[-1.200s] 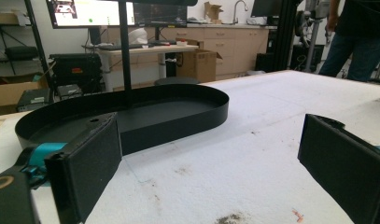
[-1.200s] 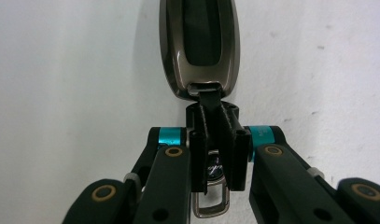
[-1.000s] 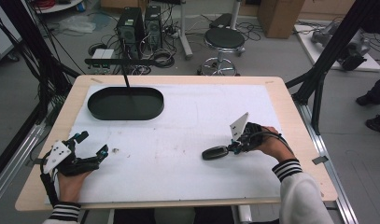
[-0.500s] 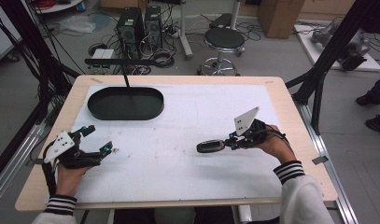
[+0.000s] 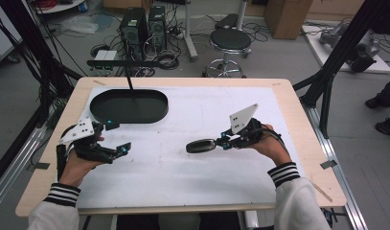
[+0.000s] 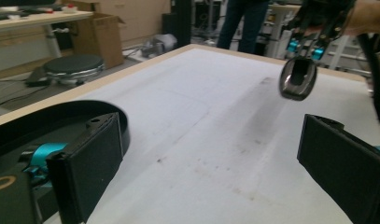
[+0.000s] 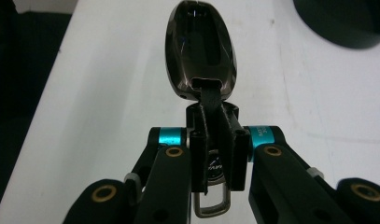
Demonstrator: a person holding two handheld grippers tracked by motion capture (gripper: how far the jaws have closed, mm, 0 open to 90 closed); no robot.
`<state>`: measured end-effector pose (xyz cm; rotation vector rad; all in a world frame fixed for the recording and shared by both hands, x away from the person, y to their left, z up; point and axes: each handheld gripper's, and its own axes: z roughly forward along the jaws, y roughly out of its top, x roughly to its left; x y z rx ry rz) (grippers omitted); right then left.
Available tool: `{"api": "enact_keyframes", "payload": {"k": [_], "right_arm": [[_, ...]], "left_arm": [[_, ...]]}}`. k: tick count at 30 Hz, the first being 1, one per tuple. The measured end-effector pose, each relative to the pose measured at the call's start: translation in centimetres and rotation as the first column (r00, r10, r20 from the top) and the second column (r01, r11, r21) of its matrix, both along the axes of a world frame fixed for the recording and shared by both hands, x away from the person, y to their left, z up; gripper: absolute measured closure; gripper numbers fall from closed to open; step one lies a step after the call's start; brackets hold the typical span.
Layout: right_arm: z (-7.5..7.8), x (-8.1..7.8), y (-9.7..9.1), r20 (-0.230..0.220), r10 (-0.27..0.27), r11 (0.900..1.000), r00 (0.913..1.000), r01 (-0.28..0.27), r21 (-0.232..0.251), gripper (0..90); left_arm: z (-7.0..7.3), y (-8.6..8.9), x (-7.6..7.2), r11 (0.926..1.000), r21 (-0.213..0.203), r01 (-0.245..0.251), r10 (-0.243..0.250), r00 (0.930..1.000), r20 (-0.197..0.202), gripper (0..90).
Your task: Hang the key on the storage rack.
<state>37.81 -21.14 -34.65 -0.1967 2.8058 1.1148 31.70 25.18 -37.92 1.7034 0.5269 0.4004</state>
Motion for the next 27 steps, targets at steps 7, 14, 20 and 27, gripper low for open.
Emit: {"api": "enact_keyframes", "payload": {"k": [7,14,20,27], "right_arm": [[1.0,0.2,1.8,0.004,0.009,0.9977,1.0,-0.009,0.067,84.2],[1.1,0.3,3.5,0.004,0.035,0.9941,0.9994,-0.035,0.102,84.3],[1.4,0.3,4.8,0.004,0.048,0.9899,0.9988,-0.048,0.134,84.2],[1.8,0.4,5.8,-0.002,0.053,0.9822,0.9986,-0.052,0.181,84.2]], "left_arm": [[1.2,-1.5,0.6,0.9986,0.021,0.048,-0.048,0.9988,-0.003,7.2],[1.4,-2.7,0.8,0.9961,0.031,0.083,-0.083,0.9965,-0.009,7.3],[1.1,-3.2,1.0,0.9929,0.039,0.112,-0.111,0.9936,-0.021,7.3],[1.4,-4.2,1.5,0.9867,0.057,0.152,-0.151,0.988,-0.033,7.2]]}}
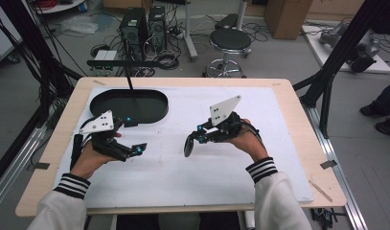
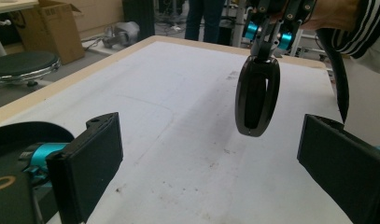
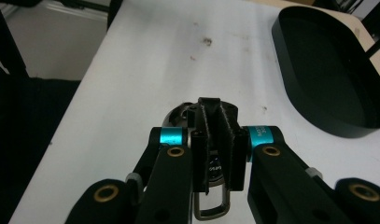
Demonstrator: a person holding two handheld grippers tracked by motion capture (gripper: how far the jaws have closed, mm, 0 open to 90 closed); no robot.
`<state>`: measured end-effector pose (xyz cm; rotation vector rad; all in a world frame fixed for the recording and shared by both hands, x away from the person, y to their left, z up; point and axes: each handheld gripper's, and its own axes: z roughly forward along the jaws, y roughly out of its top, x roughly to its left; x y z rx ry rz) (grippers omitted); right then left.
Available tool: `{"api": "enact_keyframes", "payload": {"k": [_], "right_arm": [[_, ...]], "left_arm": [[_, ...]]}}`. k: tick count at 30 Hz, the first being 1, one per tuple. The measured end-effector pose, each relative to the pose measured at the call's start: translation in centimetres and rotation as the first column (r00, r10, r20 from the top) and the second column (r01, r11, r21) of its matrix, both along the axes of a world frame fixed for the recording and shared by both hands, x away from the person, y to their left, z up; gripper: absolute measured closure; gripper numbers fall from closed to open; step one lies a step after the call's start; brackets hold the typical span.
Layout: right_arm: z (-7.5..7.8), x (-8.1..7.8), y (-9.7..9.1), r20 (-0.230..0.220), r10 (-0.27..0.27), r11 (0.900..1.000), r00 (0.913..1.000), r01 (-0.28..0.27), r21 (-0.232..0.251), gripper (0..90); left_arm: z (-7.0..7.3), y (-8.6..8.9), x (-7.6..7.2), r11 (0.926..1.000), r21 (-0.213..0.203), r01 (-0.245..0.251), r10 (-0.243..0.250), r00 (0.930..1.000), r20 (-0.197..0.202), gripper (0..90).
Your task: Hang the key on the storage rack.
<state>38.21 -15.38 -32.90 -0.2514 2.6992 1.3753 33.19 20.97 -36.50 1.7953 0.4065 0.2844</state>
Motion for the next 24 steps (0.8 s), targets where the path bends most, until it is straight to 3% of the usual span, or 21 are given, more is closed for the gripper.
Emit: {"api": "enact_keyframes", "payload": {"k": [6,12,24], "right_arm": [[0.6,0.1,0.5,-0.003,-0.011,0.9993,0.9999,0.011,0.036,84.2],[1.0,0.1,0.8,-0.038,-0.024,0.9945,0.999,0.028,0.101,84.1],[1.4,0.2,0.7,-0.054,-0.029,0.9859,0.9981,0.038,0.163,84.1]], "left_arm": [[0.5,-1.8,0.8,0.999,0.005,0.045,-0.045,0.999,0.002,7.3],[0.6,-3.5,1.5,0.9964,0.017,0.083,-0.083,0.9965,-0.009,7.3],[1.2,-7.4,2.3,0.9788,0.085,0.186,-0.184,0.9823,-0.035,7.3]]}}
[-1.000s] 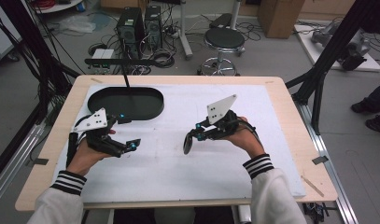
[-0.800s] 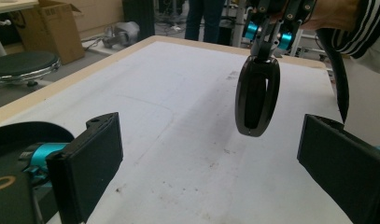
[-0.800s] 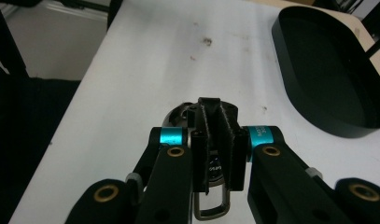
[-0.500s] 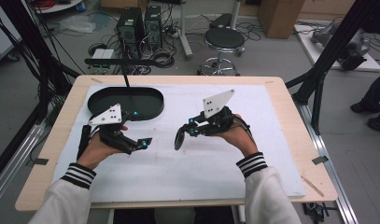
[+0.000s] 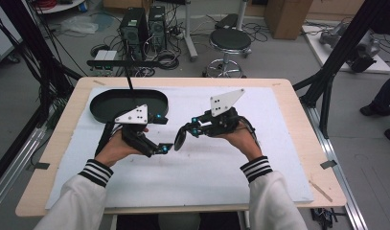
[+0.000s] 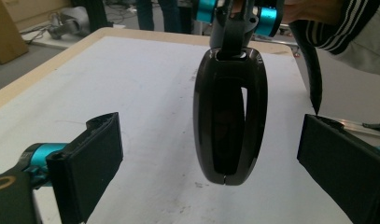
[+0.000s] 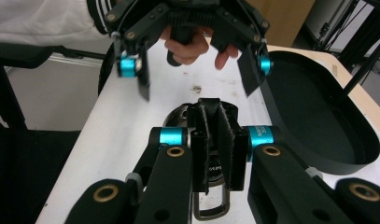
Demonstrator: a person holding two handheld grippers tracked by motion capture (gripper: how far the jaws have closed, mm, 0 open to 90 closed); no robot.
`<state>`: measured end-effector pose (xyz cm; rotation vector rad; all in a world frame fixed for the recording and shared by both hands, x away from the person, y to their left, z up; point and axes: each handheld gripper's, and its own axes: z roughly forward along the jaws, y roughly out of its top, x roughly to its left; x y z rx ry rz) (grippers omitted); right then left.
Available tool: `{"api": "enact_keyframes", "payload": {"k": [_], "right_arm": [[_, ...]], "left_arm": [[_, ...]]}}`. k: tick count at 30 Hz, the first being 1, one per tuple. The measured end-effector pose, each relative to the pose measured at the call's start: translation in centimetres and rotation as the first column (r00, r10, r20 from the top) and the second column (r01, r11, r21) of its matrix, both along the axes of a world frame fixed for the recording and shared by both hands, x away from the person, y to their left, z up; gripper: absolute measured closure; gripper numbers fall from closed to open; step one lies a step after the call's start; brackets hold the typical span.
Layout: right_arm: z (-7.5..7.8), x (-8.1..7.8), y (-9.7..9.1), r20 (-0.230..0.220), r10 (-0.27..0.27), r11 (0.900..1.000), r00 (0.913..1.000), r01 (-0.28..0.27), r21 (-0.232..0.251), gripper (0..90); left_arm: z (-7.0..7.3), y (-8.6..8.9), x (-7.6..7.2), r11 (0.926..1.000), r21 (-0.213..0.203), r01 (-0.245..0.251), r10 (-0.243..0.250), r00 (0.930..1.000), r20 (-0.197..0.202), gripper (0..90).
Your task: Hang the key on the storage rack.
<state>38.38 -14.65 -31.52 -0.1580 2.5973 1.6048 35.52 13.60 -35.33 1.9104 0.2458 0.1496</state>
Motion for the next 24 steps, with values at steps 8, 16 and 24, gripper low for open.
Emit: {"api": "enact_keyframes", "payload": {"k": [8,16,24], "right_arm": [[0.1,0.1,-0.1,0.007,-0.003,0.9999,1.0,0.002,0.013,84.0],[0.1,0.0,-0.1,-0.003,0.006,0.9997,1.0,-0.006,0.023,84.0],[0.1,0.0,0.0,0.003,0.012,0.9994,0.9999,-0.012,0.031,84.0]], "left_arm": [[-0.1,-1.8,0.1,0.9981,0.009,0.06,-0.06,0.9981,-0.013,15.0],[-0.5,-2.8,0.3,0.9979,0.029,0.059,-0.058,0.9976,-0.037,16.5],[-0.7,-3.2,0.4,0.9976,0.038,0.058,-0.057,0.9976,-0.04,25.1]]}}
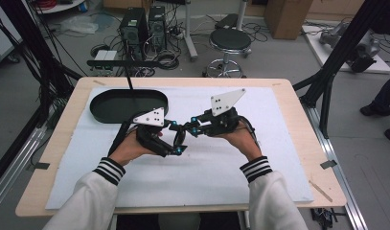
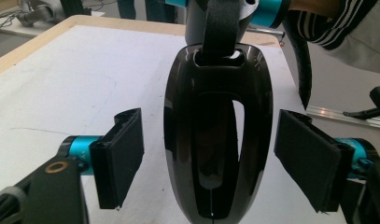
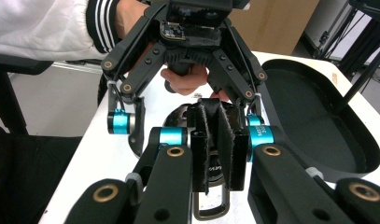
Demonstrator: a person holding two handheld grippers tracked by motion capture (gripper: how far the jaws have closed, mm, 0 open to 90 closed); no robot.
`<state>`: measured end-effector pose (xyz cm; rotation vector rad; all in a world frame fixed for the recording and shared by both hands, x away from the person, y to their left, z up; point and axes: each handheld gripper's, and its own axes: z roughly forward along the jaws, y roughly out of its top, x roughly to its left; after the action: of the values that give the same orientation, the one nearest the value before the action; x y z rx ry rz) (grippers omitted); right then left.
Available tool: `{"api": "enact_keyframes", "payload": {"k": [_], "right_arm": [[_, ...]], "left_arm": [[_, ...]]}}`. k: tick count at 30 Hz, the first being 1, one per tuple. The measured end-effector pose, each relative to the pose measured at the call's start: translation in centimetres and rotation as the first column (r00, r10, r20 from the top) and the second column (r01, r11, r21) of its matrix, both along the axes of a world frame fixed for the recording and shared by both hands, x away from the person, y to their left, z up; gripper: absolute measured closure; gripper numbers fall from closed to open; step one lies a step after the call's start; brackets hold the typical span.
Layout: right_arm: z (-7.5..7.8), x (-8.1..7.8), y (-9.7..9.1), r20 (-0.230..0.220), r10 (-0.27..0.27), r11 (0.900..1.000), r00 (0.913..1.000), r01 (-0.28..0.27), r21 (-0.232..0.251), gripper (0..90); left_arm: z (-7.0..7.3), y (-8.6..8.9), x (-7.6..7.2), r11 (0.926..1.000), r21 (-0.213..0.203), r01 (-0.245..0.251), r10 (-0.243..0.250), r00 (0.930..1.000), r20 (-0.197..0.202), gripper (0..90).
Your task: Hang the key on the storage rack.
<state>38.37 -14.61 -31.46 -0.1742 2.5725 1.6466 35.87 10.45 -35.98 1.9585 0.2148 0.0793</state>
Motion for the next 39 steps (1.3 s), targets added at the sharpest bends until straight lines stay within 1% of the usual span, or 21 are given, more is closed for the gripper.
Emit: {"api": "enact_keyframes", "payload": {"k": [4,6,11,12,14,15,17,19,23,24,26,30,31,32,33,34,35,36,37,38,39], "right_arm": [[0.0,0.0,0.0,-0.001,0.002,1.0,1.0,-0.002,0.003,84.0],[0.0,0.0,0.0,-0.015,0.003,1.0,0.9999,-0.003,0.002,84.0],[-0.1,0.0,0.1,-0.006,0.007,1.0,1.0,-0.007,0.004,83.9],[-0.1,0.0,0.1,-0.013,0.008,1.0,0.9999,-0.008,-0.001,84.0],[-0.1,0.0,0.2,-0.005,0.013,0.9999,0.9999,-0.013,0.004,83.9],[-0.1,0.0,0.2,-0.004,0.013,0.9999,0.9999,-0.013,0.005,83.9],[-0.1,-0.1,0.2,-0.016,0.011,0.9999,0.9998,-0.012,-0.004,83.9],[-0.1,0.0,0.3,-0.007,0.014,0.9999,0.9999,-0.014,0.0,83.9],[-0.2,0.1,0.3,-0.005,0.013,0.9999,0.9999,-0.013,0.005,83.9],[-0.2,0.0,0.3,-0.017,0.014,0.9999,0.9998,-0.014,0.001,83.8],[-0.2,0.0,0.3,-0.011,0.013,0.9999,0.9999,-0.013,0.002,83.6],[-0.3,0.1,0.3,-0.006,0.018,0.9998,0.9998,-0.018,0.012,82.3],[-0.4,0.1,0.4,-0.014,0.012,0.9997,0.9998,-0.012,0.021,68.2],[-0.4,0.1,0.4,-0.014,0.012,0.9997,0.9998,-0.012,0.021,68.2],[-0.5,0.1,0.4,-0.02,-0.014,0.9991,0.9997,0.015,0.039,49.8],[-0.7,-0.1,0.4,-0.032,-0.11,0.9928,0.9934,0.111,0.045,22.0],[-0.7,-0.1,0.4,-0.032,-0.11,0.9928,0.9934,0.111,0.045,22.0],[-0.8,-0.2,0.5,-0.018,-0.151,0.9873,0.9883,0.152,0.046,11.9],[-1.0,-0.2,0.4,-0.014,-0.198,0.9787,0.9801,0.198,0.052,7.6],[-1.0,-0.2,0.2,-0.027,-0.208,0.9758,0.9778,0.209,0.064,3.4],[-1.1,-0.2,0.1,-0.033,-0.232,0.9689,0.9721,0.234,0.08,0.3]], "left_arm": [[0.0,0.0,0.0,1.0,0.007,0.005,-0.005,0.9999,-0.011,31.4],[0.0,0.1,0.1,0.9999,0.017,-0.002,0.002,1.0,-0.006,31.7],[0.1,0.2,0.0,1.0,0.0,0.003,-0.003,1.0,0.001,39.4],[0.1,0.2,0.0,1.0,0.001,0.005,-0.005,1.0,0.003,40.3],[0.1,0.3,0.0,0.9999,0.004,0.013,-0.013,0.9999,0.001,40.9],[0.1,0.3,-0.1,0.9998,0.011,0.016,-0.016,0.9999,0.002,43.6],[0.1,0.2,-0.1,0.9998,0.012,0.013,-0.013,0.9999,0.004,45.2],[0.2,0.2,-0.1,0.9998,0.011,0.014,-0.014,0.9999,0.008,47.8],[0.2,0.2,-0.2,0.9998,0.018,-0.001,0.001,0.9999,0.011,48.3],[0.3,0.2,-0.2,0.9998,0.019,-0.002,0.001,1.0,0.006,48.3],[0.3,0.2,-0.3,0.9996,0.027,-0.009,0.008,0.9997,0.021,48.4],[0.4,0.2,-0.5,0.9991,0.039,-0.017,0.015,0.9994,0.03,48.6],[0.5,0.2,-0.5,0.9987,0.045,-0.021,0.02,0.9994,0.03,48.6],[0.5,0.3,-0.6,0.9979,0.06,-0.024,0.022,0.9993,0.029,48.6],[0.4,0.2,-0.6,0.9976,0.065,-0.023,0.021,0.9995,0.024,48.6],[0.3,0.2,-0.6,0.997,0.073,-0.026,0.025,0.9995,0.021,48.6],[0.3,0.2,-0.6,0.9967,0.074,-0.032,0.031,0.9994,0.016,48.6],[0.3,0.2,-0.6,0.9967,0.074,-0.035,0.034,0.9993,0.017,48.6],[0.4,0.2,-0.6,0.9965,0.076,-0.035,0.033,0.9992,0.02,48.6],[0.4,0.2,-0.7,0.997,0.069,-0.037,0.035,0.9992,0.019,48.6],[0.4,0.2,-0.6,0.9969,0.068,-0.038,0.037,0.9991,0.019,48.7]]}}
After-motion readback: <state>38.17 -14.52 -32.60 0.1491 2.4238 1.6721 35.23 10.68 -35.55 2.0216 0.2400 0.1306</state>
